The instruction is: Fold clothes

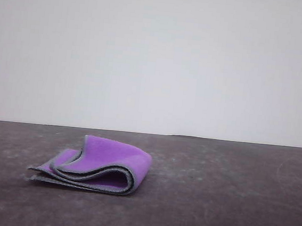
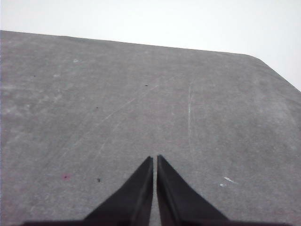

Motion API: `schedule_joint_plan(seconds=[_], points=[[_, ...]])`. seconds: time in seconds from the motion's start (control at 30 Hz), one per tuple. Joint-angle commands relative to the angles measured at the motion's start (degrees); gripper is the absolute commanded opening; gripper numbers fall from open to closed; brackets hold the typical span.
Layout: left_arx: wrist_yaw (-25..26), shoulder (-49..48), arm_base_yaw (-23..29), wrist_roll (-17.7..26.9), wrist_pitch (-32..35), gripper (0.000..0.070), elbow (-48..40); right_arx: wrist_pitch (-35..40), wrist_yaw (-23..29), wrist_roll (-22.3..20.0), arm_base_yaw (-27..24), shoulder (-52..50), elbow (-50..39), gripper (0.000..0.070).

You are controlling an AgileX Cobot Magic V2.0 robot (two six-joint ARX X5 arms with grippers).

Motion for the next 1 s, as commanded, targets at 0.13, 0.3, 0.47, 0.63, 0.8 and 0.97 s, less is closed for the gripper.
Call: schedule_joint_plan(seconds=[0.13, 0.3, 0.47, 0.63, 0.8, 0.97], points=[[-0.11, 0.04, 0.02, -0.13, -0.28, 0.0016, -1.14, 0.63, 0.02, 0.70, -0.07, -0.04, -0.22, 0.0009], [-0.11, 0.04, 0.02, -0.13, -0.28, 0.0016, -1.14, 0.63, 0.02, 0.70, -0.07, -0.04, -0.22, 0.0009], [-0.11, 0.04, 0.02, -0.13, -0.28, 0.0016, -1.14, 0.63, 0.02, 0.70, -0.07, -0.04, -0.22, 0.0009], [-0.11, 0.04, 0.02, -0.13, -0.28, 0.0016, -1.14, 0.63, 0.02, 0.70, -0.07, -0.04, -0.22, 0.0009], [-0.11, 0.04, 0.02, -0.13, -0.28, 0.0016, -1.14, 0.63, 0.02, 0.70, -0.07, -0.04, -0.22, 0.0009], [-0.11, 0.04, 0.02, -0.13, -0.28, 0.0016, -1.14, 0.63, 0.02, 0.68, -0.07, -0.04, -0.22, 0.0009]])
